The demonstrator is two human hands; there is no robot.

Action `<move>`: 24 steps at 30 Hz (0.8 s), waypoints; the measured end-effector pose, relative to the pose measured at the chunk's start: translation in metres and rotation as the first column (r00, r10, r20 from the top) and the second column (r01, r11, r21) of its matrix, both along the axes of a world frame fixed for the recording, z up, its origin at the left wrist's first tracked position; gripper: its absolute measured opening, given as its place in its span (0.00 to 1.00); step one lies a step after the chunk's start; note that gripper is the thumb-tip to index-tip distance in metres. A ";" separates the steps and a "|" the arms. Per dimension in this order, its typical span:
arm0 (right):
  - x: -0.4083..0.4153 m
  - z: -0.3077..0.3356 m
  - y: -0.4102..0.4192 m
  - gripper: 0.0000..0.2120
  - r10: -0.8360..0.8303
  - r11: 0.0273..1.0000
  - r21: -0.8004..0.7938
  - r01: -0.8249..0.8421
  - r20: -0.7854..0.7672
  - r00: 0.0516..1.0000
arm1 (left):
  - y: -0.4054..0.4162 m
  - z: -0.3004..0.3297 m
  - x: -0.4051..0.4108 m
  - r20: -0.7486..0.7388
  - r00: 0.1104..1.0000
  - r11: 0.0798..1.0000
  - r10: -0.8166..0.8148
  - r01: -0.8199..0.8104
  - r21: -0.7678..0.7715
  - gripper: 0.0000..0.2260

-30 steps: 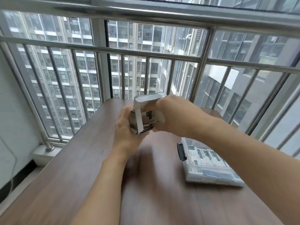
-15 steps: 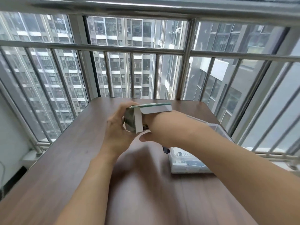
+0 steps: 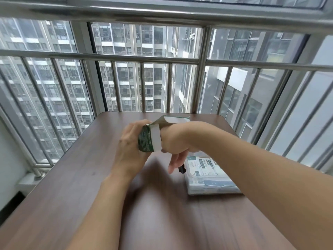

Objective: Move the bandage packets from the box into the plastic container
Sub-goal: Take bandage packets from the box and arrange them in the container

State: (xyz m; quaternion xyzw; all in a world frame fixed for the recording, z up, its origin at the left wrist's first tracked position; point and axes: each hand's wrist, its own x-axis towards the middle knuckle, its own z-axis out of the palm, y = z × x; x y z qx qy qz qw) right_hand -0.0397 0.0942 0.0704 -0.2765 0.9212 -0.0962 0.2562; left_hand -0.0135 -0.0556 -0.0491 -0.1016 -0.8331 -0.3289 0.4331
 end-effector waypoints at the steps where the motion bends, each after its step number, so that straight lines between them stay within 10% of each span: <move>1: -0.001 0.000 0.001 0.03 -0.017 0.999 -0.028 0.019 0.050 0.999 | 0.000 -0.001 -0.001 0.010 1.000 1.000 0.008 -0.008 0.000 0.30; 8: -0.006 -0.007 -0.003 0.15 -0.070 0.956 -0.245 0.164 0.350 0.934 | 0.000 -0.004 0.000 0.039 0.998 0.998 0.051 -0.052 0.031 0.30; 24: -0.005 -0.008 -0.032 0.15 -0.309 0.864 -0.373 0.337 0.135 0.941 | 0.003 -0.005 0.001 -0.097 0.971 0.973 0.220 -0.211 0.092 0.30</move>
